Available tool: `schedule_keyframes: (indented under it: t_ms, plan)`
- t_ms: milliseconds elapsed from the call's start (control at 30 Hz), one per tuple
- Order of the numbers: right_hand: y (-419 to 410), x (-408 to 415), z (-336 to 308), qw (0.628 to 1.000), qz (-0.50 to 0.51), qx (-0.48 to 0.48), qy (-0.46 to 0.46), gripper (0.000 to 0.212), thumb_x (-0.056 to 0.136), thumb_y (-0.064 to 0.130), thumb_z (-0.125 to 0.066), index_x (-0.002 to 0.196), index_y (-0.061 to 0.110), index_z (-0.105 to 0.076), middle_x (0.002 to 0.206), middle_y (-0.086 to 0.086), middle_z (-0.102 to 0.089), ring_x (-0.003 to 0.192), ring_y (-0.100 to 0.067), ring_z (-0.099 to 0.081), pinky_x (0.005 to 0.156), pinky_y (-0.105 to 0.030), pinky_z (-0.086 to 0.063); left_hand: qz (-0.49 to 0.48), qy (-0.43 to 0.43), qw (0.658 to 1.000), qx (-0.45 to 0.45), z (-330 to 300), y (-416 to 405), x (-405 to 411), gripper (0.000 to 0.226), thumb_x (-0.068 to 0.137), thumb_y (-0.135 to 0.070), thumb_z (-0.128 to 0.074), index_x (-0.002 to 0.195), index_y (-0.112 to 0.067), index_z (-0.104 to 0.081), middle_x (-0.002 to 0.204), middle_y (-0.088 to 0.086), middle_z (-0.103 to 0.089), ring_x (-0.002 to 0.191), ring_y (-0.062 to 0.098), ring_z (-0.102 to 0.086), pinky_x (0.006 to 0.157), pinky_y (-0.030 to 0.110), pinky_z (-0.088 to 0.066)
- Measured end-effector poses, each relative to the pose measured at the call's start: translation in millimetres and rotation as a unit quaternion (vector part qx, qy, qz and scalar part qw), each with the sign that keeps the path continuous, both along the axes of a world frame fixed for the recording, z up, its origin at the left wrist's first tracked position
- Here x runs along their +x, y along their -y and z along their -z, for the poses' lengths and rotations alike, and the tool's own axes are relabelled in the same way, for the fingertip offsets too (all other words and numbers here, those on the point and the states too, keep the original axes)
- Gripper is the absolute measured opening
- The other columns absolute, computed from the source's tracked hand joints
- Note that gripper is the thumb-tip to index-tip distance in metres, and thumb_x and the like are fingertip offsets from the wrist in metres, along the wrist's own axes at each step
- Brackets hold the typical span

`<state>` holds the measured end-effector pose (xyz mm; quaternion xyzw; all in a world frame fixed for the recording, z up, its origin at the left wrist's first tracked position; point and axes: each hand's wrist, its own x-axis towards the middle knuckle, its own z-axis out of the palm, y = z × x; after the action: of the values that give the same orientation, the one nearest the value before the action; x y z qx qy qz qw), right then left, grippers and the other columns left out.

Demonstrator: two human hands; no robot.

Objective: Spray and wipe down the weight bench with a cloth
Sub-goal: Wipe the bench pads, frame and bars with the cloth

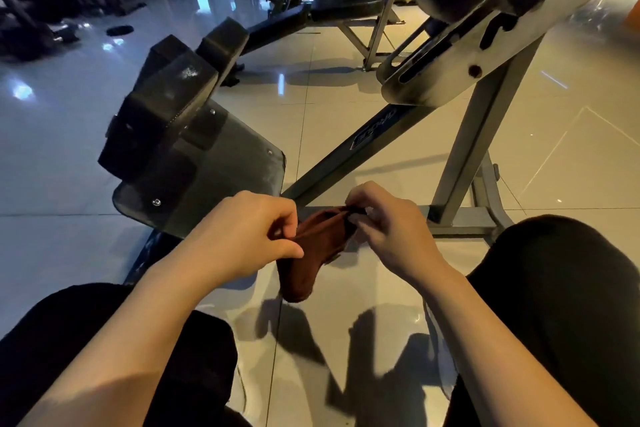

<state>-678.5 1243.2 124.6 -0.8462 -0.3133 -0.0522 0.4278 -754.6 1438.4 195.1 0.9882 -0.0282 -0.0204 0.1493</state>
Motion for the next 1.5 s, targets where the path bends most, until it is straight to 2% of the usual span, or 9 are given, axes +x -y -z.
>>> schedule_keyframes:
  t_ms: [233, 467, 700, 800, 867, 1000, 1200, 1400, 1500]
  plan:
    - [-48.1, 15.2, 12.0, 0.995, -0.004, 0.041, -0.087, 0.020, 0.084, 0.003, -0.070, 0.084, 0.022, -0.070, 0.089, 0.009, -0.062, 0.074, -0.017, -0.063, 0.069, -0.039, -0.057, -0.064, -0.049, 0.997, -0.007, 28.2, -41.8, -4.7, 0.037, 0.075, -0.039, -0.078, 0.066, -0.025, -0.045, 0.066, -0.008, -0.054, 0.062, 0.005, -0.049, 0.054, 0.019, -0.030]
    - [-114.0, 2.1, 55.7, 0.974, 0.040, 0.105, -0.197, 0.023, 0.094, 0.007, -0.058, 0.088, 0.030, -0.057, 0.086, 0.005, -0.065, 0.078, -0.007, -0.068, 0.070, -0.026, -0.059, -0.088, -0.041, 0.994, 0.042, 48.7, -80.7, -5.5, 0.034, 0.088, -0.035, -0.065, 0.070, -0.025, -0.038, 0.074, -0.007, -0.051, 0.072, 0.010, -0.049, 0.065, 0.027, -0.042]
    - [-145.7, 5.2, 71.4, 0.978, 0.113, 0.144, -0.099, 0.034, 0.089, -0.004, -0.053, 0.078, 0.028, -0.053, 0.088, 0.004, -0.061, 0.085, -0.006, -0.057, 0.079, -0.037, -0.055, -0.129, 0.027, 0.990, -0.053, 70.8, -102.8, -2.3, 0.021, 0.090, -0.014, -0.061, 0.079, -0.026, -0.047, 0.067, -0.008, -0.051, 0.064, 0.010, -0.049, 0.061, 0.033, -0.043]
    - [-168.7, 4.0, 77.7, 0.988, 0.106, 0.099, -0.060, 0.032, 0.085, -0.008, -0.054, 0.096, 0.019, -0.067, 0.112, 0.002, -0.061, 0.104, -0.002, -0.051, 0.097, -0.018, -0.044, -0.165, 0.041, 0.984, -0.044, 82.9, -109.5, -3.3, 0.022, 0.096, -0.014, -0.052, 0.093, -0.031, -0.065, 0.093, -0.012, -0.061, 0.084, 0.015, -0.057, 0.071, 0.034, -0.047]
    - [-186.2, 2.4, 93.2, 0.994, 0.070, 0.063, -0.049, 0.033, 0.092, 0.001, -0.053, 0.119, 0.014, -0.064, 0.133, 0.000, -0.053, 0.121, -0.005, -0.044, 0.102, -0.004, -0.028, -0.206, 0.026, 0.978, -0.015, 91.7, -116.1, -1.3, 0.026, 0.099, -0.018, -0.049, 0.106, -0.035, -0.066, 0.110, -0.013, -0.061, 0.099, 0.018, -0.058, 0.080, 0.036, -0.049]
    - [-223.9, 9.0, 133.8, 0.999, -0.034, -0.015, -0.024, 0.050, 0.100, 0.030, -0.044, 0.148, 0.018, -0.038, 0.157, 0.000, -0.028, 0.144, -0.016, -0.024, 0.116, -0.032, -0.024, -0.205, 0.087, 0.975, 0.025, 114.4, -133.0, 6.7, 0.031, 0.086, -0.004, -0.066, 0.109, -0.023, -0.070, 0.107, -0.004, -0.067, 0.097, 0.023, -0.064, 0.072, 0.039, -0.056]
    - [-329.1, 46.5, 171.9, 0.990, -0.140, -0.004, -0.023, 0.049, 0.100, 0.027, -0.037, 0.146, 0.011, -0.042, 0.155, -0.010, -0.033, 0.141, -0.031, -0.032, 0.115, -0.053, -0.027, -0.221, 0.044, 0.951, 0.212, 143.7, -209.5, 19.0, 0.020, 0.079, -0.003, -0.065, 0.098, -0.003, -0.071, 0.096, 0.016, -0.068, 0.084, 0.038, -0.066, 0.069, 0.046, -0.054]
    - [-359.0, 71.6, 200.8, 0.990, -0.142, 0.019, -0.009, 0.063, 0.098, 0.057, -0.030, 0.151, 0.023, -0.029, 0.163, 0.003, -0.012, 0.148, -0.020, -0.015, 0.121, -0.047, -0.003, -0.065, 0.081, 0.940, 0.324, 154.2, -271.8, 44.6, 0.049, 0.102, -0.036, -0.029, 0.122, -0.007, -0.062, 0.127, 0.019, -0.059, 0.124, 0.028, -0.044, 0.087, 0.049, -0.050]
    - [-365.0, 108.1, 206.0, 0.997, -0.058, 0.016, -0.052, 0.070, 0.095, 0.061, -0.029, 0.152, 0.021, -0.029, 0.162, -0.002, -0.015, 0.147, -0.023, -0.017, 0.120, -0.046, -0.005, 0.006, 0.065, 0.928, 0.367, 155.3, -284.2, 70.3, 0.053, 0.104, -0.039, -0.017, 0.132, -0.009, -0.051, 0.134, 0.020, -0.055, 0.130, 0.030, -0.038, 0.114, 0.043, -0.021]
